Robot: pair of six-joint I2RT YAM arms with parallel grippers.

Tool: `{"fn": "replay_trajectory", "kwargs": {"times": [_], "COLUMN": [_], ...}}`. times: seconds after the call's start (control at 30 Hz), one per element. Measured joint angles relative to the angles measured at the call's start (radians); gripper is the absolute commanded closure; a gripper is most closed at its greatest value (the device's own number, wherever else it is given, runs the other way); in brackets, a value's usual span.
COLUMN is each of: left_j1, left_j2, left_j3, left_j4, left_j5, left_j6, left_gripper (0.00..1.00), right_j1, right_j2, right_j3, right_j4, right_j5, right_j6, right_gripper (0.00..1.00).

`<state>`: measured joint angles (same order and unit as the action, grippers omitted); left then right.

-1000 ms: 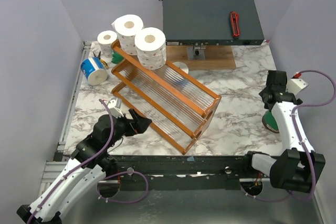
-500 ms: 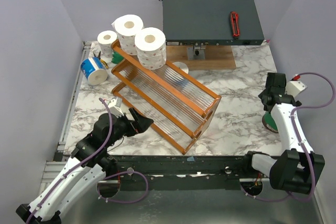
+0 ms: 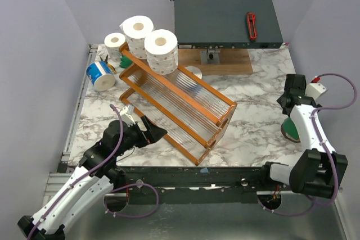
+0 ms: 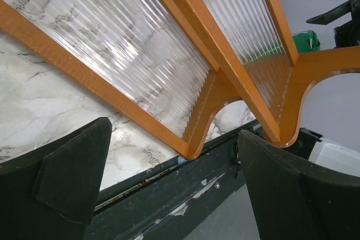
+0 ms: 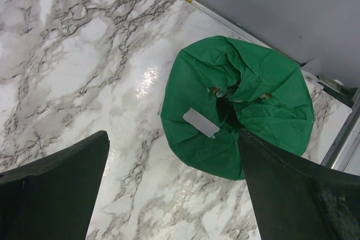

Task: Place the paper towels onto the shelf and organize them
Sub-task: Pick up the paper towel from the center of the board.

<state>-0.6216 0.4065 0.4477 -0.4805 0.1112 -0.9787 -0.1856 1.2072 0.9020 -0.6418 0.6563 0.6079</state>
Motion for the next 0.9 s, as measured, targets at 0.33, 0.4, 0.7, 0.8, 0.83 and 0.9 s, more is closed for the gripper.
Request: {"fn": "replay_trajectory", "kwargs": {"times": [0.33,0.4,0.7,0.8,0.83,0.9], "left_j1": [0.0,0.0,0.0,0.0,0.0,0.0], "left_j2": [-0.018,-0.018,-0.011,-0.011,-0.01,-0.01], "left_j3": [-0.01,-0.013,-0.024,-0.03,-0.032,-0.035], "left_j4": [0.001,0.001,0.005,0.009,0.009,0.009], "left_j5": [0.0,0.0,0.0,0.0,0.0,0.0], "left_j6": [0.002,0.002,0.002,0.001,0.001,0.001], "left_gripper": [0.02,0.01,0.02,0.01,0.01,0.01], "right_j1": [-0.007,-0.009,-0.03,-0.036,-0.037,-0.039], "right_j2": [0.067,0.078,0.108,0.11,0.112,0.115], "right_j3": [0.0,0.0,-0.012,-0.023,-0.027,-0.033], "right_j4": [0.039,0.049,0.076,0.089,0.094,0.104], "right_j5": [0.001,0.0,-0.001,-0.002,-0.002,-0.002], "right_j6": [-0.015,-0.017,-0.018,-0.018,-0.017,-0.018], "right_gripper": [0.0,0.0,0.0,0.0,0.0,0.0]}}
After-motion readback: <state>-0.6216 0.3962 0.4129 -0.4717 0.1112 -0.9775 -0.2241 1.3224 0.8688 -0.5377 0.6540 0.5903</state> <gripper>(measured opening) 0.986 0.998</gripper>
